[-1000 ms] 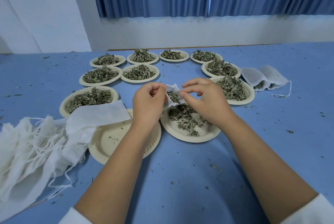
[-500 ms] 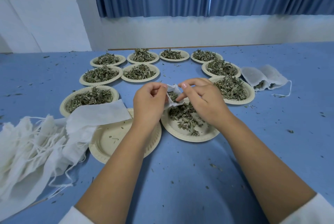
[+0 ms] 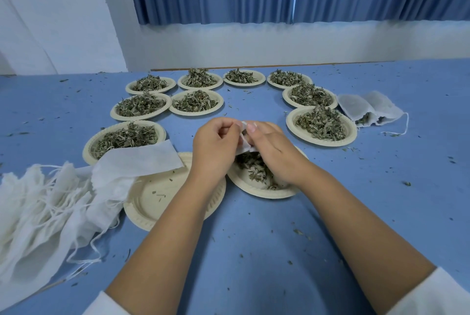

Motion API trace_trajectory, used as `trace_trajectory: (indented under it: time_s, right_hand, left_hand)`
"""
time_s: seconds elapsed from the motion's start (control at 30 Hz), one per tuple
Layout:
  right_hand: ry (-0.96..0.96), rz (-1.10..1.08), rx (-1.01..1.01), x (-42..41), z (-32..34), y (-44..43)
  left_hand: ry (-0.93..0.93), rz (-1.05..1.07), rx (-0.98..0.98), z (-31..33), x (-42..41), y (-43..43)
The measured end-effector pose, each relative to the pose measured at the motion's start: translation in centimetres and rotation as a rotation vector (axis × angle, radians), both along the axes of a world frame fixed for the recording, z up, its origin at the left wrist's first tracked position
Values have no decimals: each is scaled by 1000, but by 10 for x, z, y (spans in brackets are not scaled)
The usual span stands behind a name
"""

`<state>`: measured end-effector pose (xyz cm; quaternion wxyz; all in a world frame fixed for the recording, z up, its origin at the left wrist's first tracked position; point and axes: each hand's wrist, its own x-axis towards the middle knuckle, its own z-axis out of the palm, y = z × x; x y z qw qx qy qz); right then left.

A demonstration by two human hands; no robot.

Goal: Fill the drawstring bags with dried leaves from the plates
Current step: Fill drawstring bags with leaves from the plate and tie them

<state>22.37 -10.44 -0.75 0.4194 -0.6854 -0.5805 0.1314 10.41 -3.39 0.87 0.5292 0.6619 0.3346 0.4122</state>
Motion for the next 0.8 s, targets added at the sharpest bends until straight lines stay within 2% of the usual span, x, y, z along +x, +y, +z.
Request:
trace_trajectory:
  time_s: [0.1, 0.17, 0.43, 0.57, 0.8]
  right_hand:
    - [-39, -144, 160, 1, 7, -3]
    - [-86, -204, 197, 4, 10, -4]
    - [-135, -69, -11, 6, -4, 3]
    - [-91, -29, -77, 4, -6, 3]
    - [-67, -115, 76, 19, 16, -8]
  left_hand:
    - [-26, 38, -49, 2, -2, 3]
    - [-28, 52, -53, 3, -2, 3]
    - [24, -19, -25, 2, 0, -1]
    - [37, -80, -15, 1, 1, -5]
    - [16, 35, -42, 1, -2, 1]
